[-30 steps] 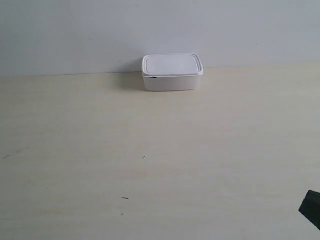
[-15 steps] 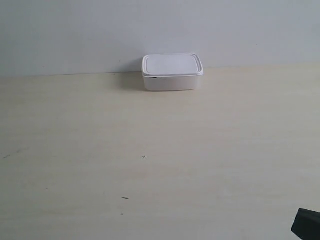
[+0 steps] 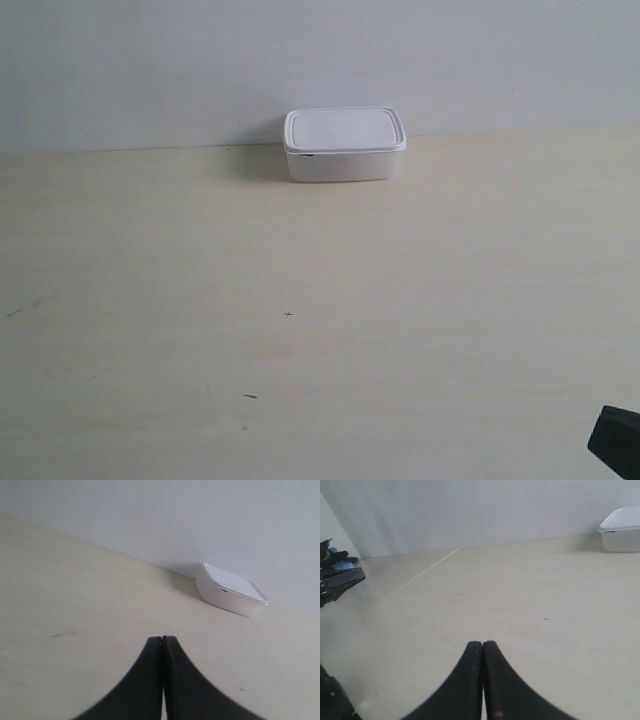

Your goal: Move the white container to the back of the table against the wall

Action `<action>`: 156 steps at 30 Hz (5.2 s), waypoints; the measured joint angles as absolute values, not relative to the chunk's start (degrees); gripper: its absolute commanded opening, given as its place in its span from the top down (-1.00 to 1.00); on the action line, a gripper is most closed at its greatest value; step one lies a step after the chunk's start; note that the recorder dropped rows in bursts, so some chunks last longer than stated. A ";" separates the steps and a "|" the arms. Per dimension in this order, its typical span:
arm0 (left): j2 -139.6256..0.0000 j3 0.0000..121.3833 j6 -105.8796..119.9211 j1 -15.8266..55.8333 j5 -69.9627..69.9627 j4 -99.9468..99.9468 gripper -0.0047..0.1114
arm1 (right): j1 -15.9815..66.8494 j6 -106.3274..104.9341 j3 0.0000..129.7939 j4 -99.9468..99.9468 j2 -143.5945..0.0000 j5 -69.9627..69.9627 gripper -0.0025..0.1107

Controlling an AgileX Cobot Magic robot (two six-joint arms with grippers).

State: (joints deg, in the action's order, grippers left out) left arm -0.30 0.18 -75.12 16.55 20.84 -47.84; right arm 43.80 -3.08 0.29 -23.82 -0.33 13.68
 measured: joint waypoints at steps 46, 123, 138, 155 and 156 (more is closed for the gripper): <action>-0.30 0.18 -75.12 -13.54 20.95 -47.84 0.92 | 7.39 -2.97 0.29 -23.82 -0.33 13.68 0.96; -0.30 0.18 -20.58 -13.54 20.54 -14.13 0.92 | 7.39 -2.97 0.29 -23.82 -0.33 13.81 0.96; -0.30 0.18 -20.58 -13.54 20.54 -14.27 0.92 | 7.39 -6.55 0.29 -14.95 -0.33 15.56 0.96; -0.30 0.18 -20.58 -13.54 20.54 -14.27 0.92 | 1.32 13.31 0.29 12.28 -0.33 16.25 0.96; -0.30 0.18 -20.58 -13.54 20.54 -14.27 0.92 | 1.32 13.31 0.29 11.85 -0.33 16.36 0.96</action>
State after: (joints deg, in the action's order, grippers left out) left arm -0.30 0.18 -20.58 -13.54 20.54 -14.27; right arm 1.32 13.31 0.29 11.85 -0.33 16.36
